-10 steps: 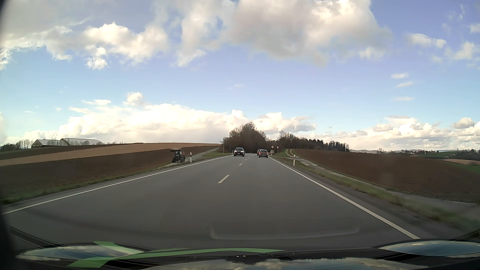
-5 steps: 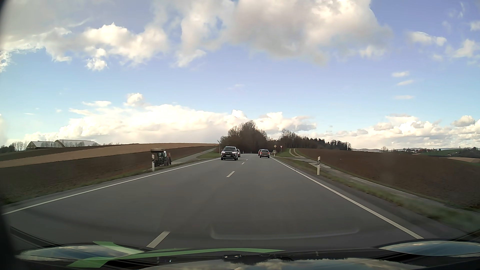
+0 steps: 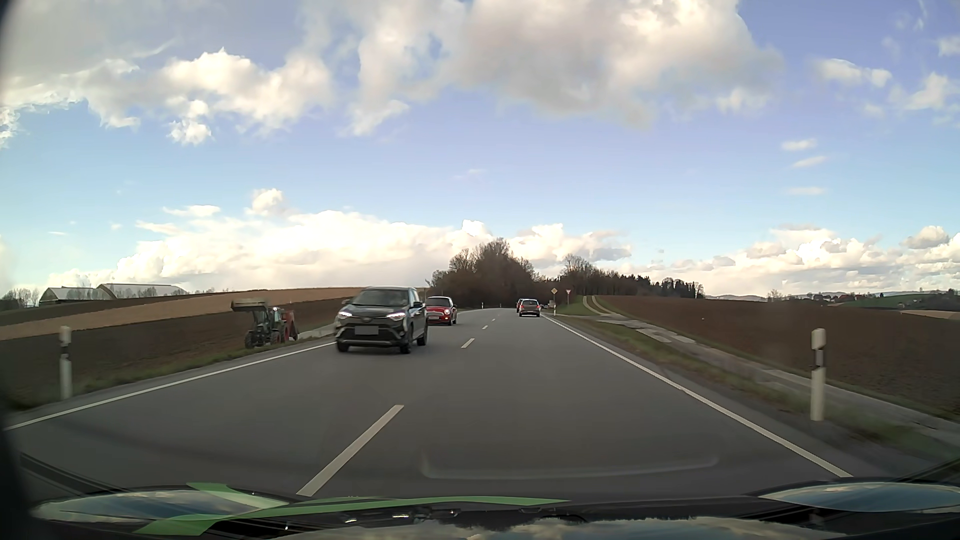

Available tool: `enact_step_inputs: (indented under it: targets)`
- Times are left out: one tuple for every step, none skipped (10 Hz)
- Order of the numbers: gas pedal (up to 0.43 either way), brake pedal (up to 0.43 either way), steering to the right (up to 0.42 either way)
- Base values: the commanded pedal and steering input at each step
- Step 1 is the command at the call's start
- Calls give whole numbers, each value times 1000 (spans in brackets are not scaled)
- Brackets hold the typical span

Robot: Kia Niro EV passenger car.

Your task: Follow the waypoints while adhering to traffic rules and regulations

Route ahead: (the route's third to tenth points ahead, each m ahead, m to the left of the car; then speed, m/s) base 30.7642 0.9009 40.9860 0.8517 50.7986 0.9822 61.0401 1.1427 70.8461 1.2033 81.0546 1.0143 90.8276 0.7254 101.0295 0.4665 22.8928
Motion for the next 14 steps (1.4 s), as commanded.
enact_step_inputs:
  targets:
    - [47, 0, 4]
    - [39, 0, 3]
    - [28, 0, 2]
    - [20, 0, 2]
    - [0, 0, 0]
    - [0, 0, -3]
    - [0, 0, -3]
    - [0, 0, -3]
    - [0, 0, -3]
    - [0, 0, -3]
    - [0, 0, -2]
    - [0, 0, -3]
    - [0, 0, -3]
    - [0, 0, -3]
